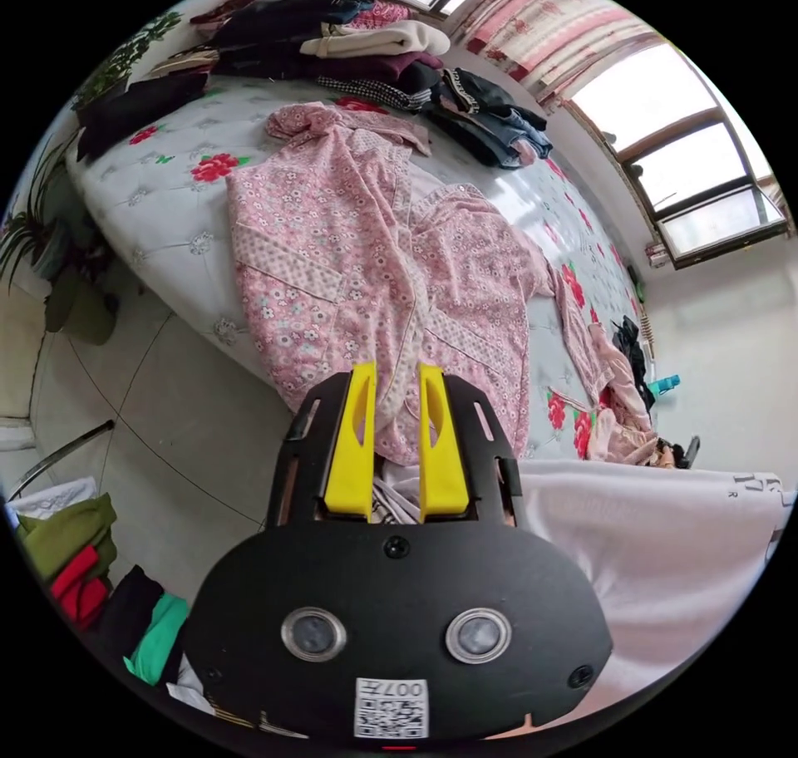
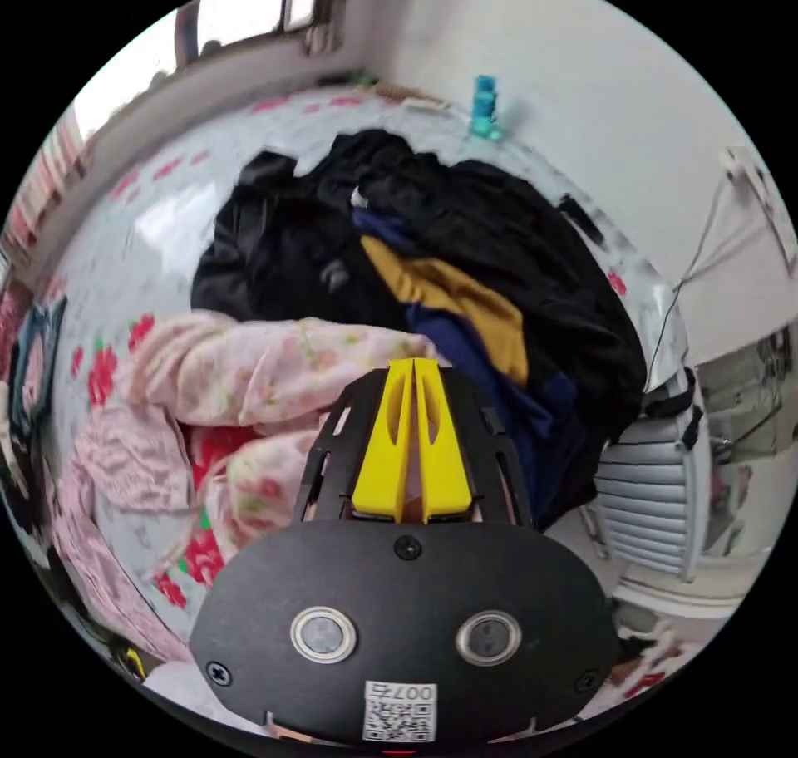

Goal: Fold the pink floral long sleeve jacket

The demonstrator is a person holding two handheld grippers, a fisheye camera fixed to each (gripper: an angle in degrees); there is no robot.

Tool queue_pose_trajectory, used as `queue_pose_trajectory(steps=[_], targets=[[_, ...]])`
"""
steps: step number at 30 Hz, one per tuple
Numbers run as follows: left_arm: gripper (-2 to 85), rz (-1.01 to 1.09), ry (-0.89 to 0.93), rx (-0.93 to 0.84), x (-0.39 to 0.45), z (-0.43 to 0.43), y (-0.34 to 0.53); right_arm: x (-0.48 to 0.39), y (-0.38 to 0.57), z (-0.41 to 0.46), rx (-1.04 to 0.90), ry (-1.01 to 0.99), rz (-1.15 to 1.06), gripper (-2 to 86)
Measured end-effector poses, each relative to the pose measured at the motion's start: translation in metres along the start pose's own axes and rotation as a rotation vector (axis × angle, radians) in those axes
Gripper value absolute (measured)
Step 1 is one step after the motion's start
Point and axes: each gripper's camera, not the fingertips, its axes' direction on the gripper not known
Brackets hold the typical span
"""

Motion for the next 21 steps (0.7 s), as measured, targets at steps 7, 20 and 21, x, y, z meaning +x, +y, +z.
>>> queue_pose_trajectory(steps=[7,20,21], targets=[[7.3,0.004,0.101,-0.029,0.006,0.022,-0.034,-0.022,0.125,-0.055,0.23,-1.299,-0.137,-0.3],[6.5,0.075,0.195,-0.062,-0.017,0.043,-0.08,-0.09,0.153,-0.36,0.427,-3.03,-0.729,-0.4],[6.4,0.045,0.211,-0.059,-0.027,0.045,-0.08,-0.089,0.16,-0.374,0.411,-3.058,-0.734,-0.4]])
